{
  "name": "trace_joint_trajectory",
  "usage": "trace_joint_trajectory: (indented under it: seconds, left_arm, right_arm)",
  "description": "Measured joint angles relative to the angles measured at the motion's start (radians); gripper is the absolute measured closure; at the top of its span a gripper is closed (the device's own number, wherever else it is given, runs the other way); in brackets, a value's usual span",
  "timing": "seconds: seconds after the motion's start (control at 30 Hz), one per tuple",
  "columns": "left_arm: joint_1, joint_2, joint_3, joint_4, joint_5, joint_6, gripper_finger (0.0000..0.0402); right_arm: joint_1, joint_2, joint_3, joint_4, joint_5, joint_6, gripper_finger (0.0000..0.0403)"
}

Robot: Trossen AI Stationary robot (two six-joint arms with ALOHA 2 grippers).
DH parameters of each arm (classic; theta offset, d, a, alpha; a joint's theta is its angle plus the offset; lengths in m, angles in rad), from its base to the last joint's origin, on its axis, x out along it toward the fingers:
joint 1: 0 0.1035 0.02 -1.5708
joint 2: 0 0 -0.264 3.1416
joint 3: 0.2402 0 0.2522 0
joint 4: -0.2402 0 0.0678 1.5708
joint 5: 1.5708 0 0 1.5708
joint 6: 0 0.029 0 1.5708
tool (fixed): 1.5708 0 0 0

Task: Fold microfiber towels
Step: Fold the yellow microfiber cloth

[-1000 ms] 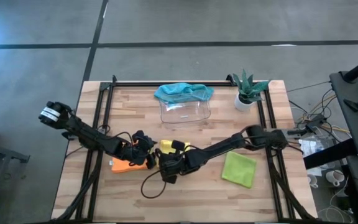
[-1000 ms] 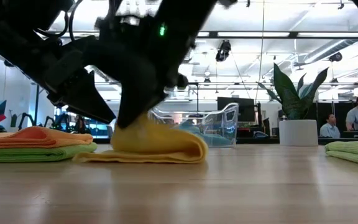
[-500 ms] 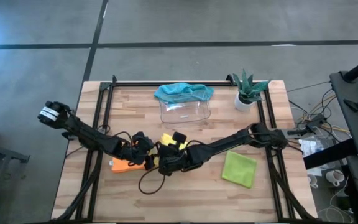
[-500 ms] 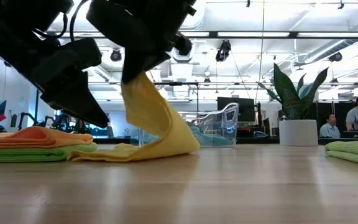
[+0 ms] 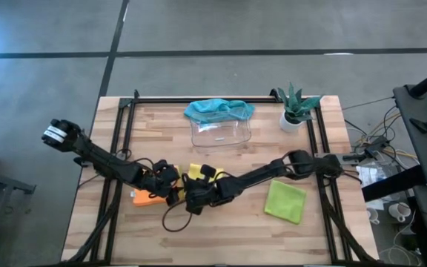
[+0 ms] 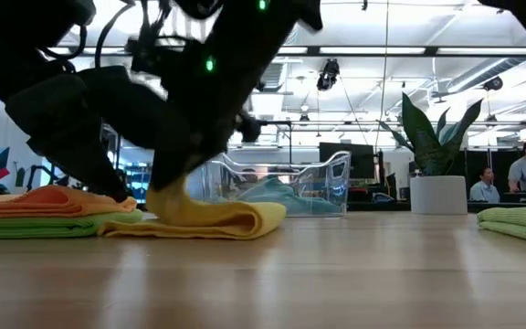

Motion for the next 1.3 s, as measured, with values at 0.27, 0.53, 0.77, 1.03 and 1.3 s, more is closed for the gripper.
trace_joint_trajectory:
  seconds: [0.27,0.53,0.77,1.03,1.3]
  left_arm:
    - [0.001,0.000,0.004,0.002,-0.022,0.000,0.0182]
    - [0.001,0.002,0.006,0.097,-0.126,0.065,0.0182]
    - [0.025,0.097,0.012,0.384,-0.188,0.252,0.0182]
    - [0.036,0.315,0.035,0.458,0.109,0.376,0.0182]
    - [0.037,0.360,0.102,0.456,0.257,0.377,0.0182]
  right_arm:
    - [0.000,-0.002,0.017,0.002,-0.121,0.045,0.0339]
    - [0.037,-0.099,0.027,-0.212,-0.121,0.054,0.0229]
    - [0.071,-0.104,-0.120,-0.193,-0.047,0.159,0.0209]
    - [0.075,-0.121,-0.234,-0.177,-0.142,0.179,0.0220]
    - [0.079,-0.194,-0.256,-0.286,-0.169,0.179,0.0218]
